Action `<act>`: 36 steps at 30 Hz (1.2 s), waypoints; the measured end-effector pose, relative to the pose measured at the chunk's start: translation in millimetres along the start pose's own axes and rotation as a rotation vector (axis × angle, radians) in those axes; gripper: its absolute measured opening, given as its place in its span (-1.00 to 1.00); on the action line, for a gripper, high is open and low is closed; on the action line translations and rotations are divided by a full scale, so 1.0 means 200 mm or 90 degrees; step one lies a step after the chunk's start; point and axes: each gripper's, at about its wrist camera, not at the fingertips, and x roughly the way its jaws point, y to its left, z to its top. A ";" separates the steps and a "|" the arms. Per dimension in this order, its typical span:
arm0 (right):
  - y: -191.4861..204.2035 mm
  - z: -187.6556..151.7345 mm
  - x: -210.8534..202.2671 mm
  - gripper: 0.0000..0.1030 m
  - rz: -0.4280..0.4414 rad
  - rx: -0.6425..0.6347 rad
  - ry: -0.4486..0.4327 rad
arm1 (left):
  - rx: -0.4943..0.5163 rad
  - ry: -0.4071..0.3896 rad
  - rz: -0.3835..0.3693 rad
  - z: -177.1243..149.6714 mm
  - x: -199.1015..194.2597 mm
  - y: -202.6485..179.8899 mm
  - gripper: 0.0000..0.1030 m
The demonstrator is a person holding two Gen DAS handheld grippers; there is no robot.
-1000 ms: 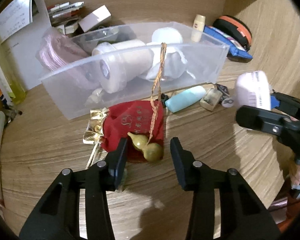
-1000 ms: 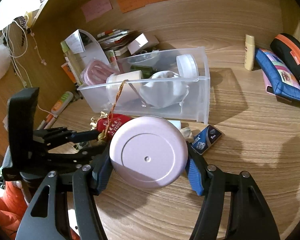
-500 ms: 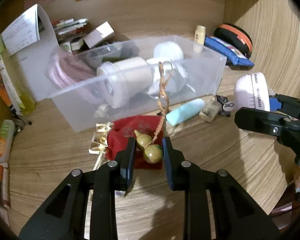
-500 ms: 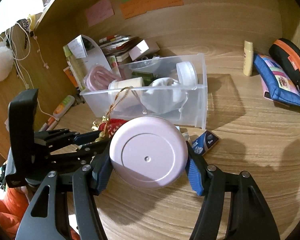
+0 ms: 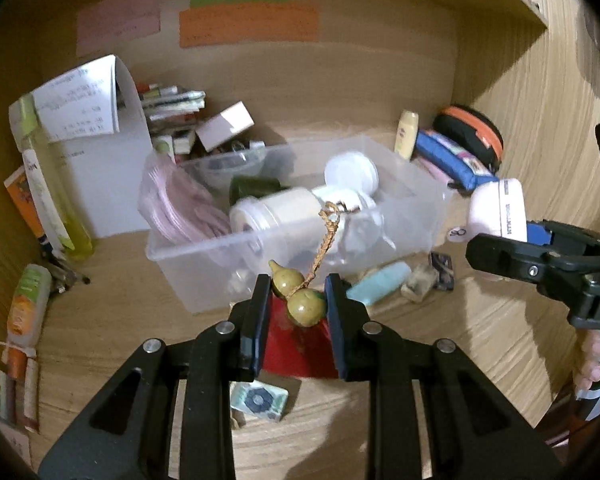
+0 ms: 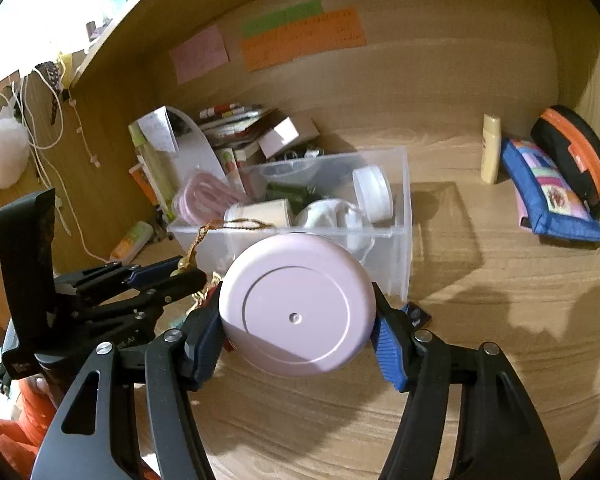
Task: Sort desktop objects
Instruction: 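Lift the pink jar and gourd ornament and carry both over the clear box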
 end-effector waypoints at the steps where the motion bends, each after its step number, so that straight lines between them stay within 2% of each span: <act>1: 0.00 0.01 0.00 0.18 -0.002 -0.001 -0.002 | -0.004 -0.006 -0.001 0.01 -0.01 0.01 -0.49; 18: 0.04 0.20 -0.04 0.17 -0.033 -0.026 -0.052 | -0.025 -0.076 -0.017 0.22 -0.06 0.14 -0.49; 27: 0.05 0.31 0.05 0.17 -0.047 -0.056 -0.051 | -0.029 -0.082 -0.011 0.31 0.00 0.19 -0.49; 36: 0.01 0.41 0.23 0.17 -0.069 -0.075 -0.019 | -0.045 -0.062 -0.009 0.40 0.10 0.24 -0.49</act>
